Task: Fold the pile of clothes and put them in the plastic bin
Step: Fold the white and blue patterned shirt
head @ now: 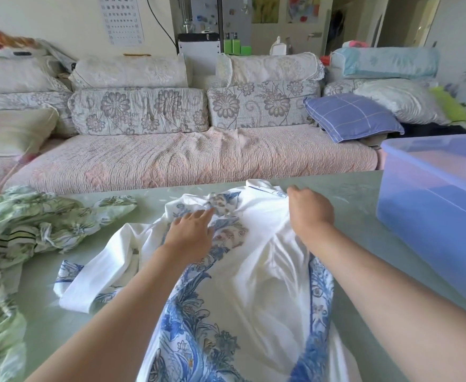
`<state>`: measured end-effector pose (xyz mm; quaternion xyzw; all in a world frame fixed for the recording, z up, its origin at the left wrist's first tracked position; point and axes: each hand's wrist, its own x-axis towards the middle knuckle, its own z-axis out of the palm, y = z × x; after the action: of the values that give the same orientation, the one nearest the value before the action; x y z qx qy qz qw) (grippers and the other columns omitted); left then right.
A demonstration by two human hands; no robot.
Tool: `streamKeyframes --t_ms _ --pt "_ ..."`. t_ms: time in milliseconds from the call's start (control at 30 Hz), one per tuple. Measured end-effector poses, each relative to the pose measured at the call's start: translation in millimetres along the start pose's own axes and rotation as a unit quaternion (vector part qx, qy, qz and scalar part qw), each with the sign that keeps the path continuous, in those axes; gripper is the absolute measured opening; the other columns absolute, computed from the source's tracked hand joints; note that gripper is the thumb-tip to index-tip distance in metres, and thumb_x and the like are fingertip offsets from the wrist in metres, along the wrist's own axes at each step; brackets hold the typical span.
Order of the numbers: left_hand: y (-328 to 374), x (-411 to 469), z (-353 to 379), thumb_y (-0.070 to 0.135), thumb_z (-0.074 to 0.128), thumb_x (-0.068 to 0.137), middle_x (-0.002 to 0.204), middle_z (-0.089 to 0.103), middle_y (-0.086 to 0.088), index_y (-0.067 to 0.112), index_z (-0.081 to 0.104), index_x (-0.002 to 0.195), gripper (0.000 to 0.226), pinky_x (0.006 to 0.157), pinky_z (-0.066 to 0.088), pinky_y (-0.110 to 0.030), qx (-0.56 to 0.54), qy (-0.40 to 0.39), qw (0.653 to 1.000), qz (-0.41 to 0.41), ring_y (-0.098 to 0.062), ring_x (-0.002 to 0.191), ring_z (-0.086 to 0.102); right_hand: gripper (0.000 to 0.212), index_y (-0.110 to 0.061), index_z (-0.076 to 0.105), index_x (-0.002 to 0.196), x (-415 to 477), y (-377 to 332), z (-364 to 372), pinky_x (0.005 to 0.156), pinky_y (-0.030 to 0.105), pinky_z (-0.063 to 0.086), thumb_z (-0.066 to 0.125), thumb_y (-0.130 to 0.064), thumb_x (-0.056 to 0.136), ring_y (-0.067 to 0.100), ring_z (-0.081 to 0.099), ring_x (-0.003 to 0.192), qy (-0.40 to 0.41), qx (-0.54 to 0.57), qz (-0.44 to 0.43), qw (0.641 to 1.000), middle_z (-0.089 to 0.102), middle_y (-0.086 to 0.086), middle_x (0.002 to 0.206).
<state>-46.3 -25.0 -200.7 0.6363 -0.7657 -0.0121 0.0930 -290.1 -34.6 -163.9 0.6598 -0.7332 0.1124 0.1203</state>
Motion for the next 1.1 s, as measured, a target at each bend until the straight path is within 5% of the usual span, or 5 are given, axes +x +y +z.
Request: streamKeyframes --t_ms 200,533,733,933,1100 --pt "-28.0 -17.8 -12.4 0.000 0.040 0.080 0.122 0.052 -0.006 0.020 0.039 0.122 0.047 0.095 0.044 -0.042 0.049 0.122 0.988 -0.078 -0.026 0.112 0.048 0.041 -0.022 0.050 0.129 -11.6 -38.2 3.5 0.090 0.037 0.045 0.060 -0.019 0.090 0.030 0.050 0.119 -0.062 0.063 -0.159 0.983 0.042 0.009 0.135" --pt "-100.7 -55.2 -23.1 0.000 0.048 0.093 0.116 0.052 -0.001 0.037 0.052 0.138 0.058 0.087 0.051 -0.031 0.033 -0.017 0.995 -0.088 -0.019 0.104 0.052 0.072 -0.058 0.002 0.151 -48.6 -77.5 35.7 0.117 0.064 0.004 0.032 -0.080 0.089 0.023 -0.011 0.153 -0.305 0.038 -0.244 0.920 -0.015 -0.004 0.165" --pt "-130.9 -67.6 -51.5 0.017 0.049 0.093 0.124 0.052 -0.008 0.019 0.061 0.126 0.036 0.092 0.045 -0.038 0.232 0.034 0.939 -0.252 -0.029 0.118 0.044 0.075 -0.057 0.001 0.152 -49.3 -81.4 39.4 0.117 0.062 0.010 0.026 -0.084 0.086 0.021 -0.008 0.153 -0.279 0.024 -0.243 0.929 -0.013 -0.006 0.166" --pt "-100.2 -66.0 -54.4 0.017 0.058 0.085 0.159 0.017 -0.012 0.024 0.020 0.154 0.079 0.118 0.017 -0.054 0.199 -0.082 0.965 -0.150 -0.032 0.146 0.014 0.074 -0.049 0.005 0.155 -56.2 -76.4 30.3 0.122 0.052 0.012 0.034 -0.075 0.092 0.026 0.000 0.154 -0.275 0.057 -0.257 0.925 -0.007 0.001 0.167" --pt "-50.6 -67.9 -71.7 0.002 0.046 0.086 0.146 0.039 -0.006 0.032 0.046 0.141 0.063 0.110 0.037 -0.045 0.074 -0.083 0.991 -0.071 -0.027 0.136 0.036 0.072 -0.038 0.027 0.153 -72.2 -68.5 -10.4 0.117 0.049 0.026 0.050 -0.063 0.089 0.029 0.024 0.147 -0.230 0.103 -0.249 0.935 0.020 0.003 0.162"
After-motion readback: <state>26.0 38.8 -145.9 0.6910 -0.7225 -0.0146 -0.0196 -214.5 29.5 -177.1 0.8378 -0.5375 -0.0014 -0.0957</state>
